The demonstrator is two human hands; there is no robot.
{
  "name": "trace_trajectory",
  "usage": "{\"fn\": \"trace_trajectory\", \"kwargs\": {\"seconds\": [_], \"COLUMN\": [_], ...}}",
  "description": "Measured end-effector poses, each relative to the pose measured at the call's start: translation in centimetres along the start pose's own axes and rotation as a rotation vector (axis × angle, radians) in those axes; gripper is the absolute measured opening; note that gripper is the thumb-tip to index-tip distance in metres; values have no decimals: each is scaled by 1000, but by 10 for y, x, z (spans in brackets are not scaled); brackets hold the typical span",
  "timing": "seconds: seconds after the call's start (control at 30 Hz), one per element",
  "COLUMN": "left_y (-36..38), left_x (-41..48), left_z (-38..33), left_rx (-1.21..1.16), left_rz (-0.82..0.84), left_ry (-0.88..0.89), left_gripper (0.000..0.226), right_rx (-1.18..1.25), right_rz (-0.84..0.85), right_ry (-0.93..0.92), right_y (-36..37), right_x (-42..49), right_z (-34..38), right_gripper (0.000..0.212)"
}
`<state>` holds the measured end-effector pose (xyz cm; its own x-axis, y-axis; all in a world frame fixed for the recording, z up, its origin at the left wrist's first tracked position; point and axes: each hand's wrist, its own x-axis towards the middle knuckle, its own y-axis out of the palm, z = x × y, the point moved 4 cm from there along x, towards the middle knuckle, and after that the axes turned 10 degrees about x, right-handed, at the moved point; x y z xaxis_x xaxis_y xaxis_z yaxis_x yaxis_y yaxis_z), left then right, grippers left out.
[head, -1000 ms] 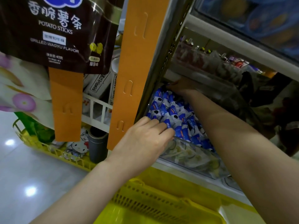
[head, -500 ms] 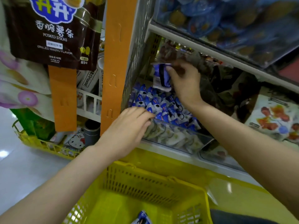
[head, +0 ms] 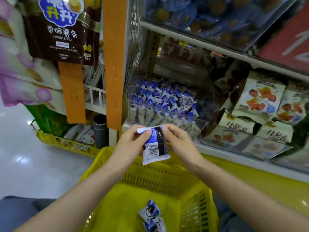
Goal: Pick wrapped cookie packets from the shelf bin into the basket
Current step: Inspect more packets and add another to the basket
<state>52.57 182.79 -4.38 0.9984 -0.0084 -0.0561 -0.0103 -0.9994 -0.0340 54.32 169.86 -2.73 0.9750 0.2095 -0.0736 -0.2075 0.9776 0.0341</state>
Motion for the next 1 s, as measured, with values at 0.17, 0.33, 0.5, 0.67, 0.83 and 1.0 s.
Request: {"fn": "trace_trajectory", "kwargs": {"seconds": [0.17, 0.33, 0.5, 0.67, 0.83, 1.0], "left_y": [0, 0, 0, -8, -8, -5], "left_x": [-4, -4, 0, 7, 10, 15], "left_z": [9, 15, 20, 28, 30, 31], "left_rx": [136, 128, 66, -84, -152, -170], "left_rz": [0, -34, -145, -224, -152, -78], "left_ry": [12, -18, -16, -65, -116, -198], "left_gripper": [14, 16, 20, 19, 18, 15], "right_rx": [45, 64, 47, 2, 62, 64], "right_rz": [-10, -73, -91, 16, -2, -57], "right_ry": [79, -4, -31, 126, 150, 124], "right_y": [0, 0, -1, 2, -10, -17], "right_x": [-5, -3, -8, -15, -10, -8], "right_z": [-23, -26, -30, -43, -36, -36], "right_gripper": [34, 11, 9, 18, 19, 17]}}
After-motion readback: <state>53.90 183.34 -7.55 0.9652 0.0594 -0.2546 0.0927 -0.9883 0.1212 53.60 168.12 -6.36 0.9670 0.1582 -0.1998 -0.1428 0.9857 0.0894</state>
